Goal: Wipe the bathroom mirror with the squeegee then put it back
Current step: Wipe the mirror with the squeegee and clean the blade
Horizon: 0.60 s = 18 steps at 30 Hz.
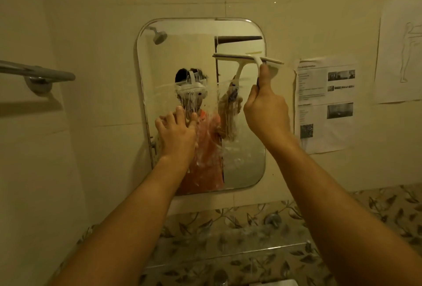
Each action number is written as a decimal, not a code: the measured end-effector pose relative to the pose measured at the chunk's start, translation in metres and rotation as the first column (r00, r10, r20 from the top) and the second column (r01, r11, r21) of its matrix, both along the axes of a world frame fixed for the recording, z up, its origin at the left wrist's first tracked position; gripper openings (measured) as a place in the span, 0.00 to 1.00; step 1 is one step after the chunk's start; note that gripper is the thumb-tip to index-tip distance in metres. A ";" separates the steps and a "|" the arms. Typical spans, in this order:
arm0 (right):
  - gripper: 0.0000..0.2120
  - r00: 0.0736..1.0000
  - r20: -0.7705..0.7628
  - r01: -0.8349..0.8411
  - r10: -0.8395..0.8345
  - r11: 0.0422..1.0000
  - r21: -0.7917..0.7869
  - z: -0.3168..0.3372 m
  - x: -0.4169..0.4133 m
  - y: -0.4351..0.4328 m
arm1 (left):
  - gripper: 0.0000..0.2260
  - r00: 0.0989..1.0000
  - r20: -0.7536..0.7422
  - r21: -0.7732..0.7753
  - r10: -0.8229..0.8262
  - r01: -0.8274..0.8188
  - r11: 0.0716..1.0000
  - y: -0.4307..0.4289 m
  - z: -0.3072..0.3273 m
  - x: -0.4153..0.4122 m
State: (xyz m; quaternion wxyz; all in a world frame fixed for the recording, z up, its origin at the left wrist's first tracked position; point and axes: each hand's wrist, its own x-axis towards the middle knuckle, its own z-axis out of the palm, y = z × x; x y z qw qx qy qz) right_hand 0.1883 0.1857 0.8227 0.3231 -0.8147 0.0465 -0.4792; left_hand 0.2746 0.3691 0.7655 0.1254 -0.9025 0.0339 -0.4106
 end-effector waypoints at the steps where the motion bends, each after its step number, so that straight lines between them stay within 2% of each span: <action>1: 0.27 1.000 -0.008 -0.005 0.005 1.000 0.014 -0.008 0.000 0.002 | 0.40 1.000 0.007 0.012 0.005 -0.005 1.000 -0.001 0.000 -0.001; 18: 0.28 0.995 -0.099 0.012 -0.008 0.999 0.035 -0.103 -0.018 0.015 | 0.40 1.000 -0.024 0.015 0.008 -0.008 1.000 -0.002 0.002 -0.005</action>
